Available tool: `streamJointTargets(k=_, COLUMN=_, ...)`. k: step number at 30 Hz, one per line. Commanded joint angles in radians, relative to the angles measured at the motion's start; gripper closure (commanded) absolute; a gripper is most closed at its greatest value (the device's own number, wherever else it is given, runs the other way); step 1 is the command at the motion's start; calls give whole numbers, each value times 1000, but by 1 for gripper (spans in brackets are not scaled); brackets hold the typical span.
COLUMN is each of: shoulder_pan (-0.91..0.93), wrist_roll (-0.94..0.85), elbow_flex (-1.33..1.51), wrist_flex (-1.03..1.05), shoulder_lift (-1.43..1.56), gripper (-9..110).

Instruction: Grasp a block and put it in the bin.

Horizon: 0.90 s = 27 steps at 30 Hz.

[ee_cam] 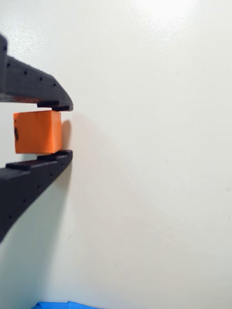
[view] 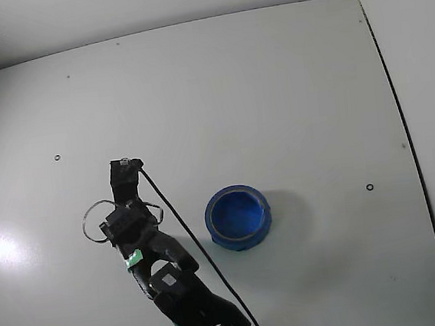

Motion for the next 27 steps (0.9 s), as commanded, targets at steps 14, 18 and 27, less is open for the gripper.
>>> streamJointTargets(k=14, shoulder_pan=382, wrist_roll=224, elbow_flex=2, wrist_flex=-2, shoulder_lift=321, gripper=101)
streamJointTargets(k=18, shoulder_pan=538, wrist_roll=179, elbow_flex=77, wrist_flex=-2, shoulder_lift=528, gripper=101)
streamJointTargets(k=27, shoulder_pan=723, wrist_roll=21, elbow_flex=336, wrist_flex=-2, shoulder_lift=739, gripper=101)
